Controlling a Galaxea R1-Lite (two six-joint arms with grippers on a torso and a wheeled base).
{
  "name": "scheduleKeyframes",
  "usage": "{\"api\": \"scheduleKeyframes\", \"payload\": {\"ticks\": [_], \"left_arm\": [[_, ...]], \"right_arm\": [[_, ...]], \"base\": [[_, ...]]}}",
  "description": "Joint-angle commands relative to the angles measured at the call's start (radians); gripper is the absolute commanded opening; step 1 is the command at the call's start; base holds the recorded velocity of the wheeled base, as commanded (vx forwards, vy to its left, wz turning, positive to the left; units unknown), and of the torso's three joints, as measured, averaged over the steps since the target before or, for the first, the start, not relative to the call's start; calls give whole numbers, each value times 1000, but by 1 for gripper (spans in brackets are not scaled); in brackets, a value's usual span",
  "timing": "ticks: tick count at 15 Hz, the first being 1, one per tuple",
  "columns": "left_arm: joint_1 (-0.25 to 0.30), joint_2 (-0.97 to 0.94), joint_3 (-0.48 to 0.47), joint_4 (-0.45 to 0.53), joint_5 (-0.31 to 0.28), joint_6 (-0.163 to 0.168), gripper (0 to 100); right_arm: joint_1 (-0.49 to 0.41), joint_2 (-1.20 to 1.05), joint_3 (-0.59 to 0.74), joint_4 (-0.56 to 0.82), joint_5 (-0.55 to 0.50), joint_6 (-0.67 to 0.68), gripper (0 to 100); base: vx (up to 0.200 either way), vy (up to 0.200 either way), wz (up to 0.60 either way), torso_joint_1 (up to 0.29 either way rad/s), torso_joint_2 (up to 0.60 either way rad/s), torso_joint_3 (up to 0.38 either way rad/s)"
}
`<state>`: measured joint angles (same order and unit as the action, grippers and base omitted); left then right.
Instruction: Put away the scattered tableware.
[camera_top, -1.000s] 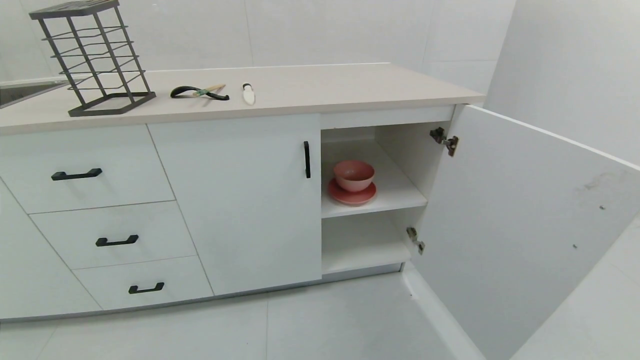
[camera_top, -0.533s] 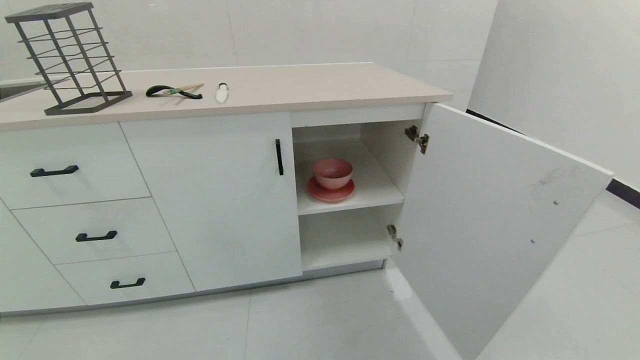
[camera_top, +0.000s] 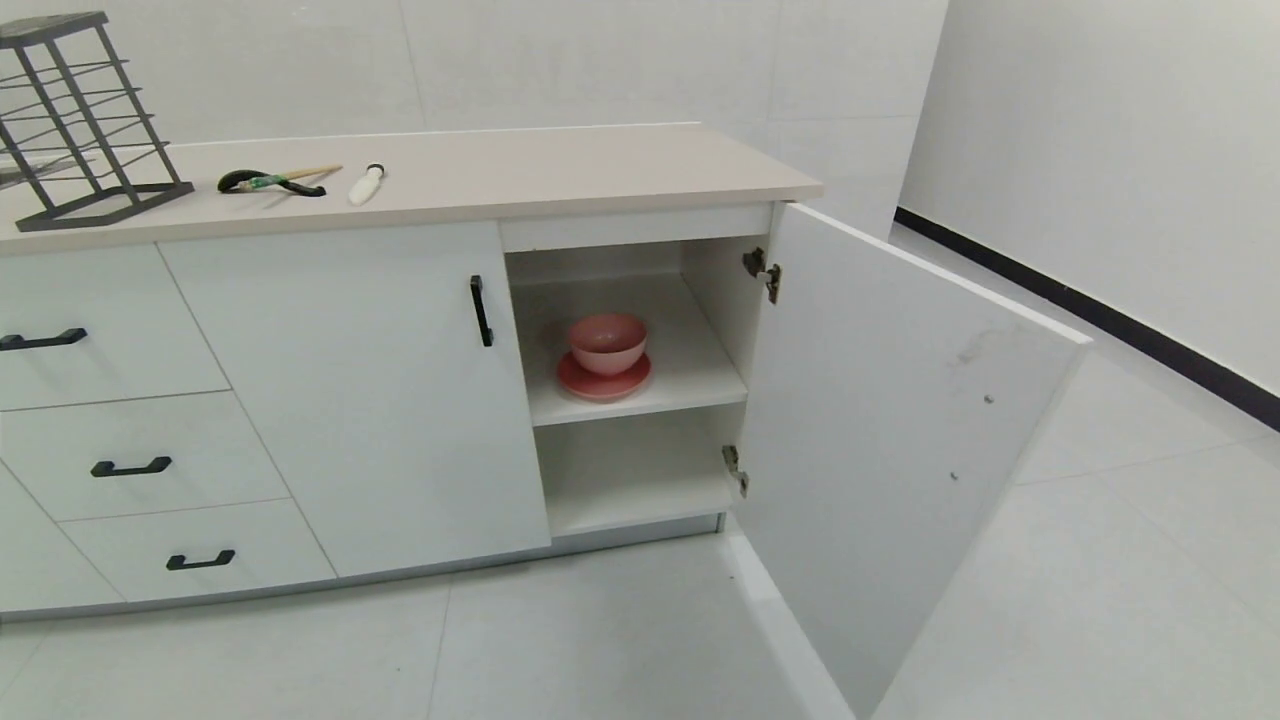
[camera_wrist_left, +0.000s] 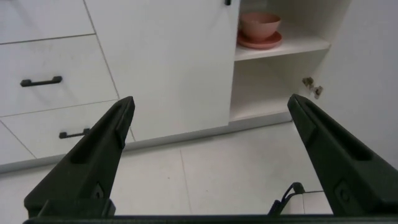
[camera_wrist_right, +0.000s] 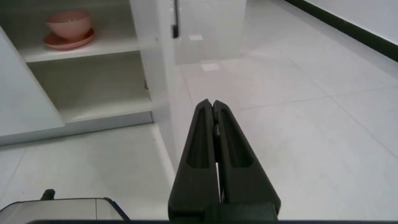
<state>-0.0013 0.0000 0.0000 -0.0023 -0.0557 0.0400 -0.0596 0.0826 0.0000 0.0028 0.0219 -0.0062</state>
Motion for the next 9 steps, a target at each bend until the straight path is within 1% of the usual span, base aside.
{"api": "scheduleKeyframes", "payload": {"ticks": [1,3,4,5,6,7,8,9], "left_arm": [[0,0,0,-1,1,-2,100],[0,0,0,-1,5,-19,100],[0,0,0,-1,7,-19,100],[0,0,0,1,7,-19,100],[0,0,0,1,7,-19,100],[0,0,0,-1,7,-19,100],[0,0,0,-1,7,-19,100],[0,0,0,1,7,-19,100]], "right_arm": [[1,2,-2,0,1,0,0],[1,2,-2,0,4,-1,0],[1,3,-2,0,6,-6,0],[1,2,0,-17,1,-12,0],[-3,3,-12,-109,1,-11,0],[-31,49,-58,-185,13,-11,0],[-39,108,-98,-193,35,-12,0],[-39,224,-189,-193,131,-17,0]], "base": [[-200,0,0,2,2,2],[0,-200,0,2,-2,0],[0,-200,0,2,-2,7],[0,0,0,0,0,0],[0,0,0,0,0,0],[0,0,0,0,0,0],[0,0,0,0,0,0],[0,0,0,0,0,0]]}}
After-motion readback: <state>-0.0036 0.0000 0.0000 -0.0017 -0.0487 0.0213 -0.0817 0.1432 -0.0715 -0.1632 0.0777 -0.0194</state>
